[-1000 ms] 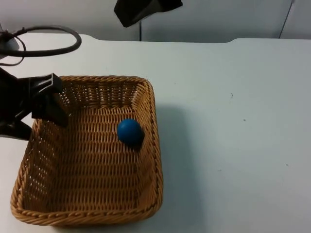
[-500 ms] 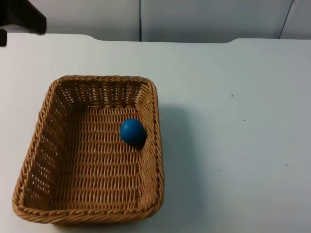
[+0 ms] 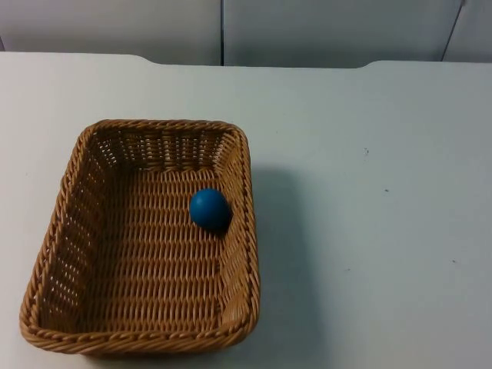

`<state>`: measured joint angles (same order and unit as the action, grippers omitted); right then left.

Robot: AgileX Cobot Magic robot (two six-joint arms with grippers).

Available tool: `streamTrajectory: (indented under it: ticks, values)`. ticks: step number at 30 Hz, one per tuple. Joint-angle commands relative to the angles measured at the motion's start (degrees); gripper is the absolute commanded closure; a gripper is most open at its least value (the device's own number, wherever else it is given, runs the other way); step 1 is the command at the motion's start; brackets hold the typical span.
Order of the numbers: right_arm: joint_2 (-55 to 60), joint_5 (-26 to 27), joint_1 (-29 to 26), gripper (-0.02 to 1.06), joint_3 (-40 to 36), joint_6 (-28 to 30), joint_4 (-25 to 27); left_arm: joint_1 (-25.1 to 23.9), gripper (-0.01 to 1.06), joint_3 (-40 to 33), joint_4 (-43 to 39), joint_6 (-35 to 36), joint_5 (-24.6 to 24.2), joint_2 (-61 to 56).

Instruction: Pick up the basket with the left hand and place the ball into the basket with the right hand.

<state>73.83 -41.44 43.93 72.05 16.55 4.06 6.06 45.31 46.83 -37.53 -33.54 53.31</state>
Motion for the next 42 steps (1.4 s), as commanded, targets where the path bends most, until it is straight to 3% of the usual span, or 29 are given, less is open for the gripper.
streamTrajectory:
  ticks: [1, 16, 21, 27, 31, 38, 42]
  values:
    - [-2.51, 1.85, 0.11, 0.27, -2.93, -0.55, -0.97, 0.08, 0.4, 0.04, -0.74, 0.07, -2.91, -1.88]
    - [-16.9, 8.0, 0.11, 0.27, -23.04, -2.58, -1.23, 0.08, 0.4, -0.07, -7.53, 0.92, -12.55, -15.33]
    - [-20.92, 8.53, 0.11, 0.27, -28.33, -3.7, -1.23, 0.08, 0.4, -0.07, -11.54, 6.07, -15.5, -20.46]
    - [-26.88, 9.18, 0.11, 0.29, -34.26, -5.42, -1.23, 0.08, 0.4, -0.07, -13.35, 7.16, -20.62, -25.42]
    - [-29.98, 8.31, 0.11, 0.29, -36.66, -5.61, -1.23, 0.08, 0.4, -1.83, -13.8, 9.24, -22.05, -28.74]
    - [-40.82, 2.9, 0.11, 0.29, -40.37, -7.74, -0.92, 0.08, 0.4, -11.01, -14.56, 13.3, -22.62, -39.52]
    - [-46.12, 0.87, 0.11, 0.29, -40.49, -8.21, -0.92, 0.08, 0.4, -12.37, -19.29, 17.62, -23.58, -44.62]
